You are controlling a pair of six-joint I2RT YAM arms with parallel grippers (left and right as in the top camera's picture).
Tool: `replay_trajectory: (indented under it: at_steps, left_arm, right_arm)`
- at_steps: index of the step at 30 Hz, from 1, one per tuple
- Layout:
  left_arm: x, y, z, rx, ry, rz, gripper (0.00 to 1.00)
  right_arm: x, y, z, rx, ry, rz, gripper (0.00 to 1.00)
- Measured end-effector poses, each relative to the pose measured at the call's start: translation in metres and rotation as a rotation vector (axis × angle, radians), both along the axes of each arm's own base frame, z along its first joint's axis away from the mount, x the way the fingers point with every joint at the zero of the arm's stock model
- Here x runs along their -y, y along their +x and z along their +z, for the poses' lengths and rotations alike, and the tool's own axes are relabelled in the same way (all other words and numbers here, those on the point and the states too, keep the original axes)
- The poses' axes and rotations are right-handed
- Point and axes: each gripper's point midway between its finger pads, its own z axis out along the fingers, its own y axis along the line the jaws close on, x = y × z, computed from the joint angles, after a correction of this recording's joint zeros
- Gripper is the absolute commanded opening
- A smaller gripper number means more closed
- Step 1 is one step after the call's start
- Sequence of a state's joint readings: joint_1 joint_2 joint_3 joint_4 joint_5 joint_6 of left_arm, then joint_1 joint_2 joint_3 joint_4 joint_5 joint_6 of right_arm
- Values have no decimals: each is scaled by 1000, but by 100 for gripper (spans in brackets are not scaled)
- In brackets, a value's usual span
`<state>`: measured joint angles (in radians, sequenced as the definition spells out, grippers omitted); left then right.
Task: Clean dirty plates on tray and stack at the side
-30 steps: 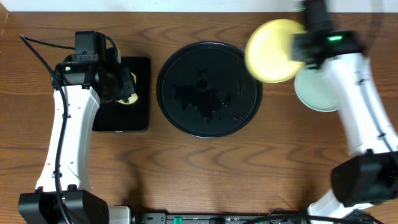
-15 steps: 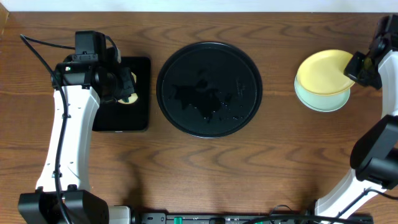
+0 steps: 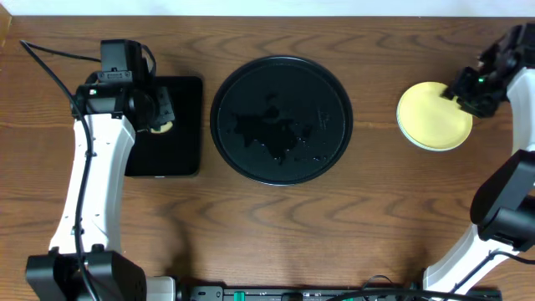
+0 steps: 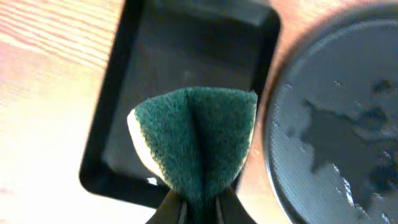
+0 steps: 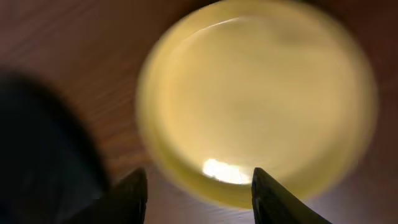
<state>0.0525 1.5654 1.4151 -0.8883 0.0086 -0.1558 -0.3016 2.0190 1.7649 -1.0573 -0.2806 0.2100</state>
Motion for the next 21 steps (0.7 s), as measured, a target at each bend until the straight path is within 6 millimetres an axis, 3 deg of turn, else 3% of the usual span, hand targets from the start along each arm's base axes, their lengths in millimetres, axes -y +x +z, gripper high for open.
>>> replay_trajectory:
  at_steps: [9,10,12,17,21]
  left_arm:
    - [-8,2,-70,-141,36,17,9]
    - [-9,3,-76,-150,37,17,24]
    - [-9,6,-82,-156,42,13,44]
    - [-11,7,-85,-160,51,14,67]
    - [-11,8,-85,-160,51,18,72]
  right_arm:
    - [-120,6,1,11,11,314,52]
    - [-128,6,1,13,6,335,52]
    - [-148,4,0,14,-11,385,53]
    - [-178,-1,-3,10,-81,465,61]
    - [-189,-3,-4,11,-117,495,73]
